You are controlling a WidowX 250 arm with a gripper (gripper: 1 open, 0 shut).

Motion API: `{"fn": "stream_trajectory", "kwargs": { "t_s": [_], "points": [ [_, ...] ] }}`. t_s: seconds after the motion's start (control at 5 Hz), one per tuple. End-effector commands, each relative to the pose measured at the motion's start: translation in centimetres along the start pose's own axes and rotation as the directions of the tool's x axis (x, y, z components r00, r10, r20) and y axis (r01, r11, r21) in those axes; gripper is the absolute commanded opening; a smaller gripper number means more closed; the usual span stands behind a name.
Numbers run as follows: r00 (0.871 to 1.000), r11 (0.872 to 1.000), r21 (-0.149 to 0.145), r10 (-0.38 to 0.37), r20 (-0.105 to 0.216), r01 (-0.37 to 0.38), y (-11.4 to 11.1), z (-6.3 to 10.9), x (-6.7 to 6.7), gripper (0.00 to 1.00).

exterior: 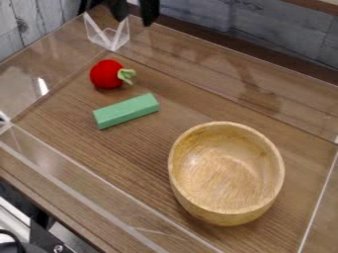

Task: Move the red fruit to the left

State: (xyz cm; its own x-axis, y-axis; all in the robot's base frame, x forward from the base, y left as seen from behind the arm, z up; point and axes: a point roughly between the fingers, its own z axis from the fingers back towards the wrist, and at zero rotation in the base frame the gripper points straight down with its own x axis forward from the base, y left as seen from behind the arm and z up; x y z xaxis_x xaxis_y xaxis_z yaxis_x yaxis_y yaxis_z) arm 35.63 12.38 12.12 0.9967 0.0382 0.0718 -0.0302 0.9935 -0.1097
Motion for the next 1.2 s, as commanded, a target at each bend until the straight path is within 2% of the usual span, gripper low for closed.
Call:
{"fn": "stream_trajectory", "kwargs": {
  "t_s": [0.0, 0.4, 0.6, 0.8, 1.0],
  "points": [
    [0.996, 0.996, 0.025, -0.082, 0.047, 0.081, 1.4, 1.1, 1.3, 0.0],
    [0.977, 0.977, 0.017, -0.214, 0.005, 0.214, 4.3, -1.5, 1.9, 0.0],
    [0.978, 0.978, 0.012, -0.209, 0.002, 0.209, 4.8, -0.8, 1.4, 1.0],
    [0.98, 0.98, 0.008, -0.198, -0.001, 0.198, 5.4, 0.0, 0.9, 1.0],
    [0.971, 0.971, -0.004, -0.241, -0.004, 0.241, 3.5, 1.3, 0.8, 1.0]
  ]
}}
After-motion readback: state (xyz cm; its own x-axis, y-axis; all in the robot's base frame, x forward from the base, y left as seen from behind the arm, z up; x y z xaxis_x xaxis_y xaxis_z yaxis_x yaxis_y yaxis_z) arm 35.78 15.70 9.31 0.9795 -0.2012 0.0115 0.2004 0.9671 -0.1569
